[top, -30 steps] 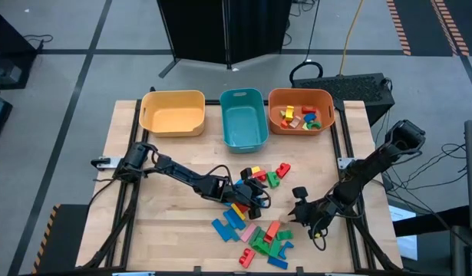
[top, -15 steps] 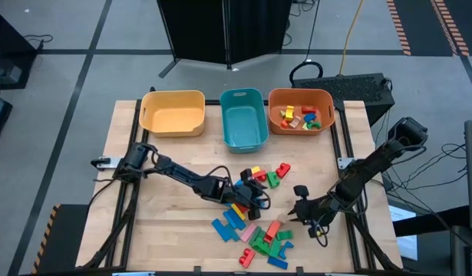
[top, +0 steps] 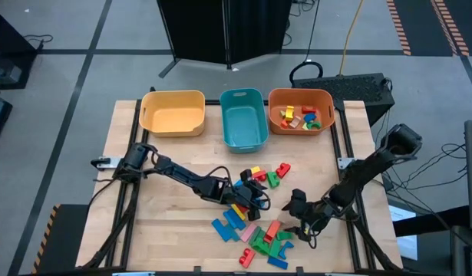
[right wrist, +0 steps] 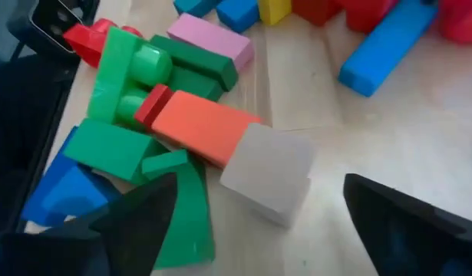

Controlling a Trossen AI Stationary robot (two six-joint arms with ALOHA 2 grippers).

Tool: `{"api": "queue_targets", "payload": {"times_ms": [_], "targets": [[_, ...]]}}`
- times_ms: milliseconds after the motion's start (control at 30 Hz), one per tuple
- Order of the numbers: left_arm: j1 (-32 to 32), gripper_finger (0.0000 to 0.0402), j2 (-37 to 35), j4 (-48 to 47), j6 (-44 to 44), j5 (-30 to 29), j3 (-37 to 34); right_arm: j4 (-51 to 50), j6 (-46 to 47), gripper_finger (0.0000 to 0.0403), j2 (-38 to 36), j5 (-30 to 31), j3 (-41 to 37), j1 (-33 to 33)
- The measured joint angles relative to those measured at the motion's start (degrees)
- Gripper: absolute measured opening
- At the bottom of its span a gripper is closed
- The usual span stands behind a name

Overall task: Sort blocks by size
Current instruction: Put the light brown arch block into the orange bin

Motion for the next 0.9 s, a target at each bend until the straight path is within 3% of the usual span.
{"api": "queue_targets", "payload": {"times_ms": [200,400,900], "targets": [[-0.1,0.0192,0.0,0.0,0.0,0.0,0.0,1.0,3.5,0.0375,3.7,8.6,0.0,-0.4],[-0.1,0.0192,0.0,-0.3,0.0,0.0,0.0,-0.7,5.1,0.0358,3.7,9.0,0.0,-0.4],[-0.1,0.0192,0.0,-0.4,0.1,0.0,0.0,-0.8,3.0,0.0137,3.7,9.1,0.0,-0.4]]}}
